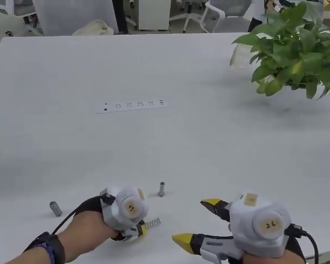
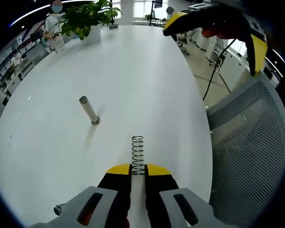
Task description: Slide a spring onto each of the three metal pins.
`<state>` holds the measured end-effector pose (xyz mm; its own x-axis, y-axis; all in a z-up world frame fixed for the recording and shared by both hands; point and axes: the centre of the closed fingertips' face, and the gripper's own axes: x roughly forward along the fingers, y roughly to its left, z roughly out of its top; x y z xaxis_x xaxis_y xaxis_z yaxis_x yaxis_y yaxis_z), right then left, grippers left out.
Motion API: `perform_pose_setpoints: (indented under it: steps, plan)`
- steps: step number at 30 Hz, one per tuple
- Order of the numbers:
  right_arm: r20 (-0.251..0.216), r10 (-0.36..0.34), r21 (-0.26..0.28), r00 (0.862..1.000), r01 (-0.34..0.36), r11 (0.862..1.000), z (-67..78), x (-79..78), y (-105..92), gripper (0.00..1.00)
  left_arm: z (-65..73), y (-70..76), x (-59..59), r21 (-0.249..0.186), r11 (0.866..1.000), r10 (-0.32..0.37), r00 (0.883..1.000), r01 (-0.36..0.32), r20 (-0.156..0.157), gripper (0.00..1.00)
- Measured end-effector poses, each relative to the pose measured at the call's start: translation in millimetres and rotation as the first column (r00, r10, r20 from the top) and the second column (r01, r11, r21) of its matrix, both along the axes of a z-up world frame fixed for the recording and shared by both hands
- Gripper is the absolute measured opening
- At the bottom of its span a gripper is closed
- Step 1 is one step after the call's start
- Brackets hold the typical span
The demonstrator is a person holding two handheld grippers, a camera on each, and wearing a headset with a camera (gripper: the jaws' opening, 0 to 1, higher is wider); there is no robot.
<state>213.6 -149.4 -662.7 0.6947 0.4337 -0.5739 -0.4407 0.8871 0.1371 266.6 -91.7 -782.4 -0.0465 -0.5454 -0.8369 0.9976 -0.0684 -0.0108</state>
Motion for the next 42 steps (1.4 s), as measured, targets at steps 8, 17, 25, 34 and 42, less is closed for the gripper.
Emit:
perform_pose_setpoints:
  steps: [8, 17, 25, 34, 42]
  plan:
    - [0.003, 0.021, 0.01, 1.0, -0.021, 1.0, 0.5, 0.7, 7.4, 0.6, 21.4, 15.7, -6.3, -0.034, 0.999, 0.006, 1.0, -0.006, 0.0, 0.03]
    - [-0.002, 0.051, 0.02, 0.999, -0.05, 0.999, -1.2, -2.0, 15.1, 0.59, 43.5, 32.4, -10.8, -0.065, 0.998, 0.008, 1.0, -0.006, 0.03, 0.03]
    - [-0.004, 0.094, 0.029, 0.996, -0.094, 0.995, -2.5, -3.8, 27.3, 0.58, 62.2, 46.6, -11.1, -0.084, 0.996, 0.02, 0.998, -0.015, 0.062, 0.03]
    - [0.001, 0.142, 0.045, 0.99, -0.142, 0.989, -0.2, 0.5, 46.0, 0.57, 79.3, 62.6, -12.9, -0.118, 0.992, 0.06, 0.995, -0.05, 0.085, 0.03]
    - [0.009, 0.194, 0.059, 0.981, -0.194, 0.979, 2.7, 5.1, 62.2, 0.55, 93.7, 73.3, -17.1, -0.147, 0.987, 0.086, 0.991, -0.071, 0.102, 0.03]
